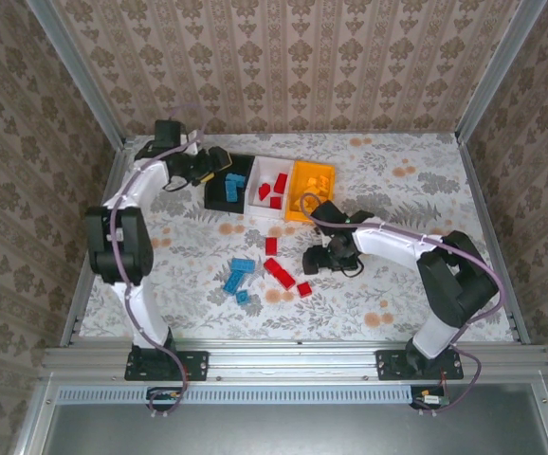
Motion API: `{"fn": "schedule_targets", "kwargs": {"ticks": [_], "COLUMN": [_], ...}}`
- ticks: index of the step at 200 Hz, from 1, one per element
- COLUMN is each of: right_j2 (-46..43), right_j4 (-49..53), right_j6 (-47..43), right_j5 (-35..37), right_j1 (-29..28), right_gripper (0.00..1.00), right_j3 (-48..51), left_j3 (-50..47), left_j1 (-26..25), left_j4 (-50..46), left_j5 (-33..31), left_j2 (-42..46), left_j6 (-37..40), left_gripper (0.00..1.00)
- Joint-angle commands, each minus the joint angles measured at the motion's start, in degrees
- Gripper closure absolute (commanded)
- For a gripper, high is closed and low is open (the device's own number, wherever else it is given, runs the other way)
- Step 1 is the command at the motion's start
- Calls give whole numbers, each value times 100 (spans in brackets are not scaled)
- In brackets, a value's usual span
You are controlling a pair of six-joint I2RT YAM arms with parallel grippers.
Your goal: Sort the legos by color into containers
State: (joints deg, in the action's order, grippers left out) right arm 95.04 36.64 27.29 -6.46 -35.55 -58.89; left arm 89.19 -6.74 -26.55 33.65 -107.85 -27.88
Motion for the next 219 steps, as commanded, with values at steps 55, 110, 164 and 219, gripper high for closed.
{"fn": "schedule_targets", "kwargs": {"ticks": [55, 110, 164, 219], "right_j2": [2, 466, 657, 648], "right_j4": [362, 222, 160, 296], "right_j6": [225, 328, 428, 401], "right_j5": [457, 543, 655, 810], "right_j1": [-997, -1233, -1301, -1297], "right_gripper": [19, 26, 40, 61], "right_j3": [51, -195, -272, -413], "left_j3": [-2443, -3240, -3449, -3512], "left_j1": [-37, 137, 170, 171], "left_j4": [-310, -596, -528, -605], "left_j5": [-131, -104, 12, 50], "left_j2": [2881, 3897, 3992, 4057], "left_j6": [383, 442, 386, 427], "left_gripper": [17, 15, 14, 13]}}
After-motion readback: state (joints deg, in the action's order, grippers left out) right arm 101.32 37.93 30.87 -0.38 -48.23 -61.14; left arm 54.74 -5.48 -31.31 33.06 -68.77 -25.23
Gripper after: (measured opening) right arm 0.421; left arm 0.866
